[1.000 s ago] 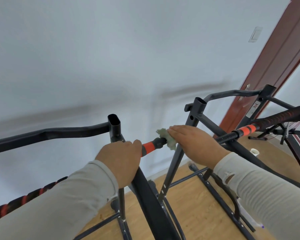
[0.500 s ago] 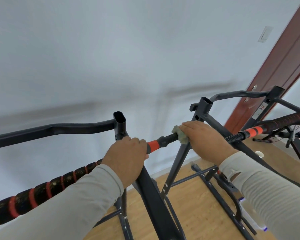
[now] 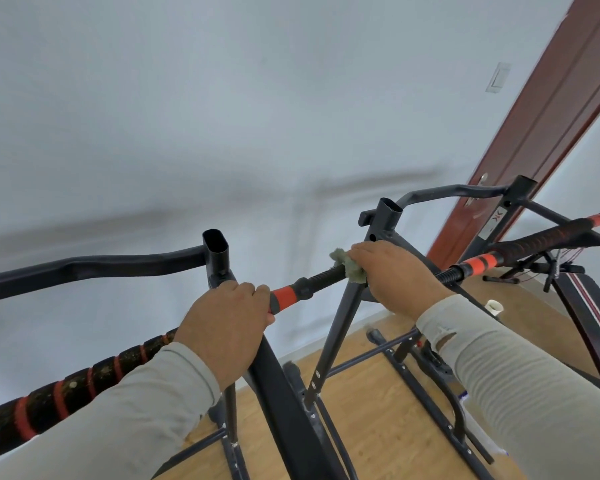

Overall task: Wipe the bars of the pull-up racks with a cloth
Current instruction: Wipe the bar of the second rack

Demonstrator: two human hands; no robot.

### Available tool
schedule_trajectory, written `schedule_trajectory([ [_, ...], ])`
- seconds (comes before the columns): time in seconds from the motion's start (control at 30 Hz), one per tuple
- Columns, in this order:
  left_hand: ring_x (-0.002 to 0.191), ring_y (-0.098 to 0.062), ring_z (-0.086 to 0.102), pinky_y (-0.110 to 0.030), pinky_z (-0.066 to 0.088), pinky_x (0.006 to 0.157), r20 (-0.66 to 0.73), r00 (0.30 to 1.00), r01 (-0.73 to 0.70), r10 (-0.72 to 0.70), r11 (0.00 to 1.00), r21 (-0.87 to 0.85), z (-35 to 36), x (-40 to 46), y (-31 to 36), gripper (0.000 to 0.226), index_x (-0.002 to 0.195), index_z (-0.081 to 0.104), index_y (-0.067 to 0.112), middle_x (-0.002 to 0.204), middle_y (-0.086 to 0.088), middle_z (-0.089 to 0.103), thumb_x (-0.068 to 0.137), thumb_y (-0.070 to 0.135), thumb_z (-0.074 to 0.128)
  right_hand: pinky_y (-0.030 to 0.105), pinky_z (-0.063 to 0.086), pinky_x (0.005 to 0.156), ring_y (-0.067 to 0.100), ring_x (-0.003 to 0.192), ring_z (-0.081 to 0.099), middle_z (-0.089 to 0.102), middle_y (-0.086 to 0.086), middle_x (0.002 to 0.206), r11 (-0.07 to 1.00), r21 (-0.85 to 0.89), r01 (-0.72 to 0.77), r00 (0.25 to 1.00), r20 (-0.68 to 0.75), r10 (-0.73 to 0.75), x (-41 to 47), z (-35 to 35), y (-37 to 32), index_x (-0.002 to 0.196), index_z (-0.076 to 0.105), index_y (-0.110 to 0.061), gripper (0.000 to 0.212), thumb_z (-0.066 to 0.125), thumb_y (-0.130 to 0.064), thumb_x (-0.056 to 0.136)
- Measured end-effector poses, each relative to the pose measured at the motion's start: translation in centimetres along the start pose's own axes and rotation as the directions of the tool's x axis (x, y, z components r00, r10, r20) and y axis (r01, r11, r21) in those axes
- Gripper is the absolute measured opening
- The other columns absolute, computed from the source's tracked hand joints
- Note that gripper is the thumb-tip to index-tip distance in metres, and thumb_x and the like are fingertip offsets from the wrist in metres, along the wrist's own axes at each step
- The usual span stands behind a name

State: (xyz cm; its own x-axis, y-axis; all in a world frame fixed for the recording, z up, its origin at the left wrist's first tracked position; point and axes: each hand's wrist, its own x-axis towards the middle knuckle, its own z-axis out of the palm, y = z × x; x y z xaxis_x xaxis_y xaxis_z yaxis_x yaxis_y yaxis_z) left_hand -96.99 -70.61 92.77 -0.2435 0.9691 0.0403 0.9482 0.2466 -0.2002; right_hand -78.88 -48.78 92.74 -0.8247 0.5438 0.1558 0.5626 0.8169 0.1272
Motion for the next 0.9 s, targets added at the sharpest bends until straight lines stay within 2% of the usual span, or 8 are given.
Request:
schedule_trajectory([
  [0.1, 0.117, -0.021, 0.058, -0.037, 0.048, 0.106, 0.005, 1.0, 0.004, -0.004, 1.0, -0.005, 0.1, 0.0, 0.0, 0.048, 0.145, 0.033, 0.022, 0.131, -0.001, 0.058, 0.103, 0.042, 0.048, 0.028, 0.048, 0.077, 0.019, 0.092, 0.055, 0.056, -0.007, 0.093, 1.0, 0.0, -0.017, 0.999, 0.049, 0.017, 0.7, -0.6, -1.7, 0.098, 0.056, -0.027, 0.029, 0.059, -0.001, 0.084],
  [0.17, 0.117, -0.021, 0.058, -0.036, 0.048, 0.106, -0.003, 1.0, 0.0, 0.0, 1.0, -0.01, 0.1, 0.0, 0.1, 0.047, 0.145, 0.033, 0.023, 0.13, 0.0, 0.058, 0.104, 0.043, 0.045, 0.026, 0.042, 0.064, 0.019, 0.082, 0.053, 0.048, -0.01, 0.08, 0.999, 0.033, 0.02, 0.997, 0.07, -0.022, 1.1, -1.1, -3.9, 0.083, 0.049, -0.03, 0.032, 0.05, 0.001, 0.078],
  [0.27, 0.115, -0.018, 0.058, -0.033, 0.049, 0.103, -0.026, 1.0, 0.008, -0.009, 0.999, -0.046, 0.2, 0.0, 0.0, 0.044, 0.144, 0.034, 0.025, 0.128, 0.003, 0.059, 0.105, 0.046, 0.041, 0.028, 0.042, 0.074, 0.016, 0.087, 0.049, 0.051, -0.01, 0.089, 0.965, 0.216, 0.149, 0.985, 0.054, -0.164, 0.8, -1.4, -7.6, 0.092, 0.056, -0.029, 0.038, 0.052, 0.006, 0.077],
  [0.37, 0.118, -0.017, 0.057, -0.032, 0.048, 0.103, -0.031, 1.0, 0.0, -0.002, 0.999, -0.052, 0.2, -0.1, -0.1, 0.047, 0.147, 0.032, 0.026, 0.131, 0.004, 0.058, 0.105, 0.047, 0.039, 0.031, 0.044, 0.083, 0.015, 0.092, 0.046, 0.05, -0.011, 0.1, 0.945, 0.213, 0.248, 0.965, 0.029, -0.26, 0.5, -1.4, -6.7, 0.112, 0.059, -0.025, 0.043, 0.052, 0.006, 0.082],
  [0.47, 0.121, -0.019, 0.056, -0.033, 0.047, 0.106, -0.027, 1.0, -0.009, 0.008, 0.999, -0.035, 0.2, -0.2, -0.1, 0.049, 0.149, 0.03, 0.025, 0.134, 0.004, 0.057, 0.105, 0.047, 0.038, 0.033, 0.048, 0.088, 0.016, 0.101, 0.051, 0.055, -0.008, 0.112, 0.983, 0.127, 0.132, 0.975, 0.16, -0.152, 0.9, -2.0, -1.9, 0.117, 0.056, -0.024, 0.043, 0.053, 0.005, 0.085],
  [0.6, 0.122, -0.019, 0.055, -0.033, 0.045, 0.108, -0.013, 1.0, -0.011, 0.011, 1.0, -0.021, 0.2, -0.2, -0.2, 0.05, 0.15, 0.028, 0.025, 0.136, 0.003, 0.055, 0.106, 0.047, 0.035, 0.038, 0.051, 0.081, 0.023, 0.095, 0.056, 0.055, -0.003, 0.1, 0.997, -0.071, -0.006, 0.972, 0.234, 0.023, 2.3, -2.5, 1.7, 0.094, 0.048, -0.025, 0.029, 0.051, 0.003, 0.086],
  [0.77, 0.121, -0.02, 0.055, -0.034, 0.045, 0.107, 0.002, 1.0, -0.017, 0.016, 1.0, 0.008, 0.1, 0.0, -0.2, 0.05, 0.149, 0.029, 0.024, 0.135, 0.002, 0.055, 0.105, 0.046, 0.039, 0.023, 0.041, 0.069, 0.011, 0.082, 0.056, 0.055, -0.011, 0.088, 0.99, 0.09, -0.106, 0.954, 0.291, 0.076, 2.8, -2.7, 1.5, 0.096, 0.058, -0.02, 0.025, 0.046, 0.002, 0.09],
  [0.9, 0.119, -0.019, 0.057, -0.033, 0.047, 0.105, 0.009, 1.0, -0.009, 0.009, 1.0, 0.005, 0.1, 0.1, -0.2, 0.047, 0.145, 0.031, 0.025, 0.132, 0.003, 0.057, 0.104, 0.046, 0.041, 0.038, 0.054, 0.081, 0.018, 0.086, 0.06, 0.065, -0.005, 0.095, 0.977, 0.211, -0.019, 0.951, 0.305, -0.047, 3.1, -2.4, -1.9, 0.096, 0.057, -0.026, 0.028, 0.043, -0.003, 0.089],
])
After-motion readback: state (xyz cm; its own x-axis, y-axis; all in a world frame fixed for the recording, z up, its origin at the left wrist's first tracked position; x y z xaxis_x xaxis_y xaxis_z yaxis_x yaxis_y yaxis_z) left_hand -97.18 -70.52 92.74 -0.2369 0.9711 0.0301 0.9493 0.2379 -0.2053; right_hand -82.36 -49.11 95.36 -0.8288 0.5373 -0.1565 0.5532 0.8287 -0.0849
